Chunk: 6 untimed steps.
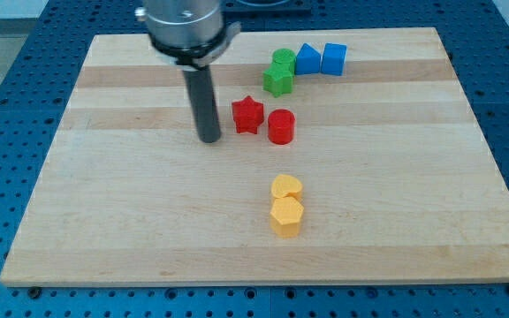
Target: Move the red star to the bottom of the green star
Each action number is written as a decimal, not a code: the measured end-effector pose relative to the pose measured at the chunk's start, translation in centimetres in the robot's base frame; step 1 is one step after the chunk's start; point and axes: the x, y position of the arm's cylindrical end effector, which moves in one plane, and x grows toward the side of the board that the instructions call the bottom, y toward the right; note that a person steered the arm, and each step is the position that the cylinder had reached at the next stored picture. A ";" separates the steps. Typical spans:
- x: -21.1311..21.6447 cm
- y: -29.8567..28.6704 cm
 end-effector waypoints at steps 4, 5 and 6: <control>-3.0 2.9; -3.6 4.2; -4.4 5.2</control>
